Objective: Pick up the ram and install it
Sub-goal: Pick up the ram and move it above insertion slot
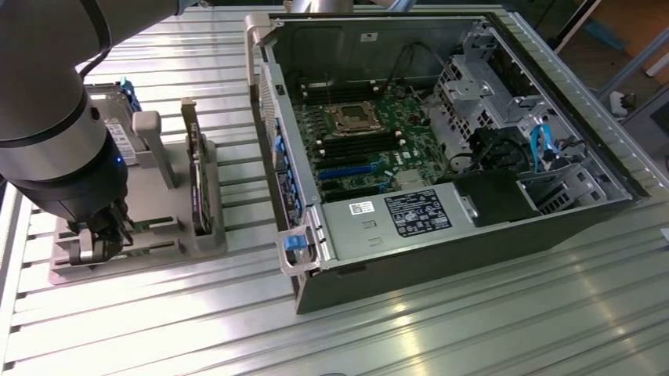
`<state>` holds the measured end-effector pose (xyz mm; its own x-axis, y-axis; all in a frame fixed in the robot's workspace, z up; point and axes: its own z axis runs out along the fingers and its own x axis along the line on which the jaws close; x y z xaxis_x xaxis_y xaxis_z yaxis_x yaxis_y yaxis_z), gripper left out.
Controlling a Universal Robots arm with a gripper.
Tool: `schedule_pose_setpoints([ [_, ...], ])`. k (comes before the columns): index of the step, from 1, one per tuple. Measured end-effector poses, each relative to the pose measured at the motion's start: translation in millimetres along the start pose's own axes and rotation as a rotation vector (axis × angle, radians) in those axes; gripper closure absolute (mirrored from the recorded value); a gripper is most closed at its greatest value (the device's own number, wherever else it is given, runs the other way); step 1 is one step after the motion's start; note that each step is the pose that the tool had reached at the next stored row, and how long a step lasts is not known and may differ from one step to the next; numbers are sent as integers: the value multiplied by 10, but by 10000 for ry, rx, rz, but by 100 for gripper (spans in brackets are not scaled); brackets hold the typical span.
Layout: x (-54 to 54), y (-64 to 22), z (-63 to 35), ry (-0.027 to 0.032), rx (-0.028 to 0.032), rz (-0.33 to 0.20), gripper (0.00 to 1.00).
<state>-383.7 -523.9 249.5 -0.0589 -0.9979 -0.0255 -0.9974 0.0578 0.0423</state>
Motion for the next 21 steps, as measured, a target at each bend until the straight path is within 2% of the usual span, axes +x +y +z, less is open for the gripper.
schedule_pose_setpoints([
  [6,1,-1,29,0,0,0,74],
  [21,18,-9,210,0,0,0,74],
])
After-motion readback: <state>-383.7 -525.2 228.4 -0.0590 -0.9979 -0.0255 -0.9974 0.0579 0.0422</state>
